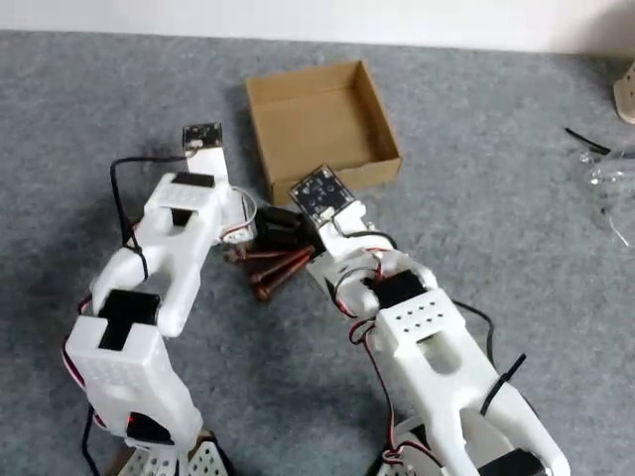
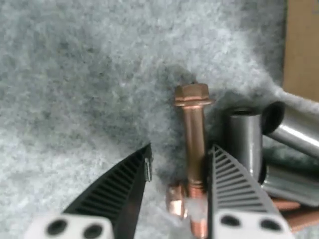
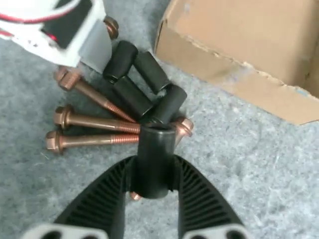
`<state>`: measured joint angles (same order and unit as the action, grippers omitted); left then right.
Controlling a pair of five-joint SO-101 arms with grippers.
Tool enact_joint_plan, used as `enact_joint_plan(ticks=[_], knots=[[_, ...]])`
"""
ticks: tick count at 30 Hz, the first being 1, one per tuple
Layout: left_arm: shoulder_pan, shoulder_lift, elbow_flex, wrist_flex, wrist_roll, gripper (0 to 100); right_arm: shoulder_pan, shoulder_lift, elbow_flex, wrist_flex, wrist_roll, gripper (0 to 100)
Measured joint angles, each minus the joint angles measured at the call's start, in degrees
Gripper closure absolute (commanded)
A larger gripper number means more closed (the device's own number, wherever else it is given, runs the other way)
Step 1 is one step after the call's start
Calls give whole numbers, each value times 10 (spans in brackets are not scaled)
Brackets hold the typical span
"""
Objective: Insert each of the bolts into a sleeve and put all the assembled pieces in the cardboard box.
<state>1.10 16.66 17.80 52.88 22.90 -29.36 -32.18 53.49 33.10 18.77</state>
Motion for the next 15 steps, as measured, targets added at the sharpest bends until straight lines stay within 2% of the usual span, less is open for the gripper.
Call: enact_joint_plan(ticks=[5, 15], knots=[[0, 1, -4, 1, 46, 822, 0, 0, 0, 0, 0, 995], [-1, 2, -4, -24, 53, 819, 0, 0, 0, 0, -1, 995]])
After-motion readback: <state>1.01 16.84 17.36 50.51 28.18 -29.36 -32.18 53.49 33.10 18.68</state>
